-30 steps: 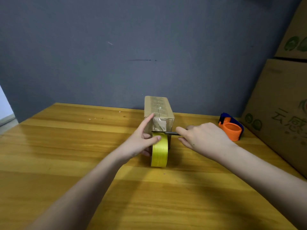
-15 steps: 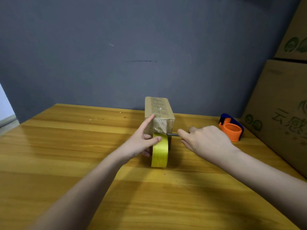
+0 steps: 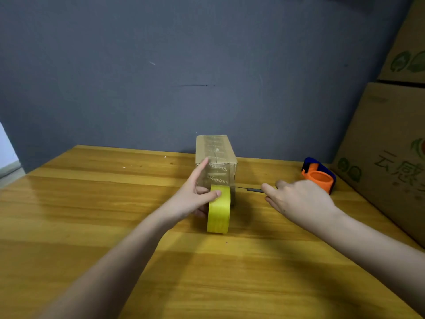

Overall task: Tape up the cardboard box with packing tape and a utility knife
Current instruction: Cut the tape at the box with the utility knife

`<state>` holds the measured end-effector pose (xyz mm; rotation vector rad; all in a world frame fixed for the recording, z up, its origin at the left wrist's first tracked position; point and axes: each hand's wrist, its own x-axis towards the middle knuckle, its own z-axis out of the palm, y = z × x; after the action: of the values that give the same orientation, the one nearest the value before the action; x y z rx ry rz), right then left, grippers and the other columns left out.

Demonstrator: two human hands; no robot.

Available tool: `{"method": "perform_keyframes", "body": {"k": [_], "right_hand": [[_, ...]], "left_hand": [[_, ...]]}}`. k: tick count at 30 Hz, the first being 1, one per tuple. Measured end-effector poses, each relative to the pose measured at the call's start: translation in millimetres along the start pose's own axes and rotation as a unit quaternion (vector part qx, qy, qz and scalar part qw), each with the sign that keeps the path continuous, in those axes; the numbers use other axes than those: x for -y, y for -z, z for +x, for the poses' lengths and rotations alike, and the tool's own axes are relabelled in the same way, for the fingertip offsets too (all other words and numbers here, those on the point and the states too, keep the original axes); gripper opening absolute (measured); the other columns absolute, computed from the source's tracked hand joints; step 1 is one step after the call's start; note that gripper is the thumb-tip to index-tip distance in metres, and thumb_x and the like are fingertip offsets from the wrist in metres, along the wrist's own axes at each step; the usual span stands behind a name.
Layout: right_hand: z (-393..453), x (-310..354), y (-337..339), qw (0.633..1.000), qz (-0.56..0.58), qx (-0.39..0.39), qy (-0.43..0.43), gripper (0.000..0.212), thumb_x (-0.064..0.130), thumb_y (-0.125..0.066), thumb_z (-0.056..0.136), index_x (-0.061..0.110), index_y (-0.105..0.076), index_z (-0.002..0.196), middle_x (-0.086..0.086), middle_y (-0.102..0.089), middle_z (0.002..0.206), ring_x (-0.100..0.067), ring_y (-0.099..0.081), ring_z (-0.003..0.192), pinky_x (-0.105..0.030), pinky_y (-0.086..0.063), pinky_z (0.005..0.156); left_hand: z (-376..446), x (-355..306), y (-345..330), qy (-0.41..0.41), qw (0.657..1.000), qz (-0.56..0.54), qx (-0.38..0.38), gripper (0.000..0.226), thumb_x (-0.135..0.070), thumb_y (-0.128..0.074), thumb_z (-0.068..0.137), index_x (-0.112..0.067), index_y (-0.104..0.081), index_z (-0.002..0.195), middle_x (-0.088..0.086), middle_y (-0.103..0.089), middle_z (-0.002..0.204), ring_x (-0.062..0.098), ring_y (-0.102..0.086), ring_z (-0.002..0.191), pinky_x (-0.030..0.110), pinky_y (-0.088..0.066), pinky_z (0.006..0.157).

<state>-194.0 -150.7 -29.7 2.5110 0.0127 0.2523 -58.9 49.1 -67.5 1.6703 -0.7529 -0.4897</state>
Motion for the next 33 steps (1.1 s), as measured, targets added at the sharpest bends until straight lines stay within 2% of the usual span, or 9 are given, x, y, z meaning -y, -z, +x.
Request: {"method": "perform_keyframes", "body": {"k": [3, 7, 12, 17, 20, 23, 28, 31, 33], "right_hand": [[0, 0, -4, 0.999, 0.018, -0.006, -0.029, 0.032, 0.041, -0.022, 0.101, 0.020, -0.039, 0.118, -0.003, -0.063, 0.097, -0.025, -0.066, 0.076, -0.033, -0.048, 0.056], [-5, 1, -16, 0.994, 0.071, 0.007, -0.084, 0.033, 0.048, -0.025, 0.099, 0.023, -0.040, 0.117, 0.002, -0.066, 0.095, -0.023, -0.066, 0.080, -0.031, -0.041, 0.052], [-20, 8, -31, 0.954, 0.246, 0.017, -0.174, 0.027, 0.051, -0.031, 0.096, 0.031, -0.042, 0.111, 0.002, -0.069, 0.083, -0.021, -0.067, 0.073, -0.036, -0.053, 0.059], [-31, 18, -46, 0.840, 0.484, 0.043, -0.240, 0.014, 0.042, -0.043, 0.096, 0.029, -0.050, 0.097, 0.005, -0.066, 0.070, -0.010, -0.063, 0.052, -0.034, -0.054, 0.053], [-38, 21, -55, 0.734, 0.604, 0.038, -0.308, 0.020, 0.031, -0.046, 0.097, 0.014, -0.054, 0.091, 0.001, -0.058, 0.067, -0.008, -0.053, 0.043, -0.026, -0.042, 0.042], [-50, 16, -63, 0.613, 0.698, 0.046, -0.367, 0.018, 0.027, -0.053, 0.094, 0.013, -0.051, 0.105, -0.004, -0.055, 0.072, -0.014, -0.049, 0.050, -0.026, -0.038, 0.044], [-75, 3, -84, 0.740, 0.501, 0.074, -0.443, 0.035, 0.025, -0.059, 0.088, 0.027, -0.047, 0.121, -0.003, -0.065, 0.093, -0.027, -0.061, 0.079, -0.032, -0.043, 0.064], [-83, 2, -90, 0.790, 0.403, 0.082, -0.455, 0.039, 0.028, -0.057, 0.088, 0.024, -0.048, 0.126, -0.008, -0.057, 0.123, -0.033, -0.057, 0.110, -0.038, -0.046, 0.082], [-86, 2, -90, 0.807, 0.361, 0.086, -0.459, 0.040, 0.030, -0.054, 0.090, 0.021, -0.048, 0.128, -0.008, -0.049, 0.127, -0.034, -0.057, 0.112, -0.042, -0.048, 0.086]], "left_hand": [[-4, 1, -2, -0.021, 1.000, -0.002, -0.010, 0.084, -0.023, -0.062, 0.088, -0.052, -0.005, 0.143, 0.008, -0.072, 0.095, 0.014, -0.058, 0.076, 0.019, -0.050, 0.056], [-9, 9, -9, -0.058, 0.997, -0.038, -0.022, 0.080, -0.009, -0.059, 0.089, -0.047, -0.013, 0.143, -0.015, -0.074, 0.088, 0.008, -0.064, 0.082, 0.014, -0.051, 0.070], [-21, 13, -22, -0.048, 0.996, -0.062, -0.040, 0.066, 0.002, -0.051, 0.090, -0.038, -0.030, 0.138, 0.004, -0.069, 0.103, 0.013, -0.066, 0.080, 0.019, -0.053, 0.072], [-26, -2, -47, -0.046, 0.995, -0.074, -0.053, 0.039, 0.007, -0.040, 0.091, -0.017, -0.041, 0.122, 0.003, -0.059, 0.081, 0.000, -0.059, 0.047, 0.012, -0.046, 0.046], [-19, -6, -63, -0.056, 0.994, -0.036, -0.088, 0.028, -0.003, -0.048, 0.090, -0.025, -0.049, 0.107, 0.003, -0.064, 0.085, 0.000, -0.057, 0.050, 0.012, -0.046, 0.054], [-12, -7, -86, -0.084, 0.988, 0.086, -0.098, 0.020, -0.025, -0.054, 0.086, -0.038, -0.048, 0.100, -0.002, -0.066, 0.097, 0.014, -0.057, 0.059, 0.031, -0.050, 0.064], [-1, -14, -143, -0.163, 0.875, 0.447, -0.095, 0.033, -0.033, -0.047, 0.090, -0.026, -0.040, 0.121, -0.001, -0.067, 0.103, 0.030, -0.066, 0.087, 0.033, -0.044, 0.063], [7, -3, -175, -0.191, 0.804, 0.561, -0.050, 0.036, -0.035, -0.066, 0.070, -0.021, -0.056, 0.101, 0.000, -0.068, 0.074, 0.023, -0.064, 0.051, 0.021, -0.024, 0.037], [18, 2, -191, -0.196, 0.779, 0.595, -0.026, 0.041, -0.036, -0.079, 0.046, -0.021, -0.062, 0.081, -0.002, -0.061, 0.055, 0.016, -0.053, 0.032, 0.015, -0.005, 0.039]]}}
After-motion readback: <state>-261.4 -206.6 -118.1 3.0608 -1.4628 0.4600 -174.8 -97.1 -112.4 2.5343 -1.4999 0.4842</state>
